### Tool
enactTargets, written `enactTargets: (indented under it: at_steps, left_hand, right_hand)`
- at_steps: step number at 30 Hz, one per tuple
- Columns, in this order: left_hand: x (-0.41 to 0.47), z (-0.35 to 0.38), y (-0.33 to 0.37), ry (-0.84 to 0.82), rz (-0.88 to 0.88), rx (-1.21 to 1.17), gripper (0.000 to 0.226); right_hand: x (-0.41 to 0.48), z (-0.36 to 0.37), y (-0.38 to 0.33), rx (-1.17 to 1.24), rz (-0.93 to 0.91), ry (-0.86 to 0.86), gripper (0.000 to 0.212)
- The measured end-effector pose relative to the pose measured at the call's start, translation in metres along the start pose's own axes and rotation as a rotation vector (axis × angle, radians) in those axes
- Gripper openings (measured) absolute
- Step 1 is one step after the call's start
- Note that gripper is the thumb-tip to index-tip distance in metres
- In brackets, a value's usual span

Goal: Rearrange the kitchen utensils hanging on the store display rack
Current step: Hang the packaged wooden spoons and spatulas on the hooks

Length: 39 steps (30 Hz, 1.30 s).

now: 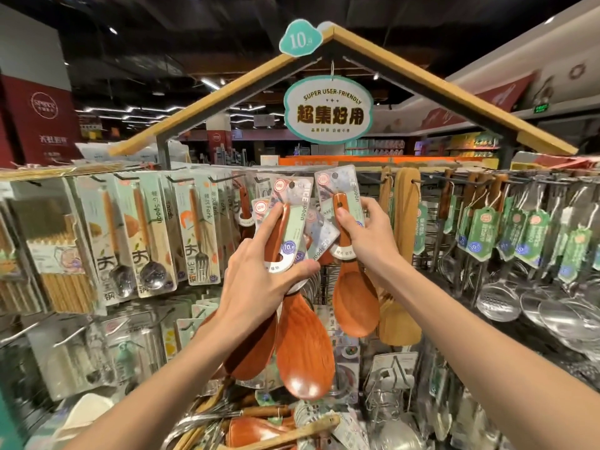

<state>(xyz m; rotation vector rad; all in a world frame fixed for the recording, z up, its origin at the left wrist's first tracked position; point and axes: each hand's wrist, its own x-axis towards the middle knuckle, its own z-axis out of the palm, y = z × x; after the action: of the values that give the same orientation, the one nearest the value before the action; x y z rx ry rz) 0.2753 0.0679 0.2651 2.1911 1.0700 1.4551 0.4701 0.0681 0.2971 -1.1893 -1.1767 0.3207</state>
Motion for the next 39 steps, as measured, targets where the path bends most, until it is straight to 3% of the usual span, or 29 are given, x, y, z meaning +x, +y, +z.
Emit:
enactTargets:
  at_steps: [6,20,33,37,39]
  left_hand:
    - [0.004,0.0,-0.007,0.009,-0.017,-0.021,0.097]
    - [0.002,-0.005,-0.014,0.045,-0.026,-0.018,0.098]
    - [0.002,-0.01,-0.009,0.027,-0.031,-0.014,0.099]
    - [-0.003,-0.014,-0.009,0.016,-0.035,-0.032,0.098]
    - [-0.006,-0.016,-0.007,0.01,-0.033,-0.054,0.098]
  right_hand:
    - [0.007,0.01,-0.001,0.005,-0.005,0.004,0.015]
    - [0.003,0.013,0.006,0.025,0.033,0.127,0.005]
    - [0.028,0.022,0.022,-0.025,0.175,-0.004,0.011]
    - [0.017,0.019,0.023,-0.126,0.239,-0.036,0.042]
    - [0.004,0.016,0.021,-0.199,0.259,0.053,0.056]
